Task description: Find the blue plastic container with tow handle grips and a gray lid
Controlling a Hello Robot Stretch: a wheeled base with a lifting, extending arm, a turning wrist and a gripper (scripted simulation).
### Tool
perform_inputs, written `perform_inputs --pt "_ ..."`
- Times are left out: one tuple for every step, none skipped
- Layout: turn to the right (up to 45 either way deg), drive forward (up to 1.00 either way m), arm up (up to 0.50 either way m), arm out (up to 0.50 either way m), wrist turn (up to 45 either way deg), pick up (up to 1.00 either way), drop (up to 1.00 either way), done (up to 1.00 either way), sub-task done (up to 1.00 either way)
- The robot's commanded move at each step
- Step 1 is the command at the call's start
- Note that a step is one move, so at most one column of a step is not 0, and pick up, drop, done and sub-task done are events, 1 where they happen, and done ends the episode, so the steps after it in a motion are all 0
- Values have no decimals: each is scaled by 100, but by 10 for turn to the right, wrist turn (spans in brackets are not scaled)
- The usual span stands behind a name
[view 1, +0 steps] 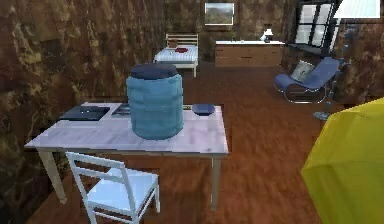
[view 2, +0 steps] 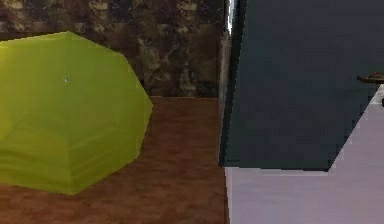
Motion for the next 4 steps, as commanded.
perform_inputs --pt "-210 0 0 0 0 0 0 0 0" --pt "0 30 0 0 0 0 0 0 0" --pt "120 0 0 0 0 0 0 0 0" --pt "0 0 0 0 0 0 0 100 0"
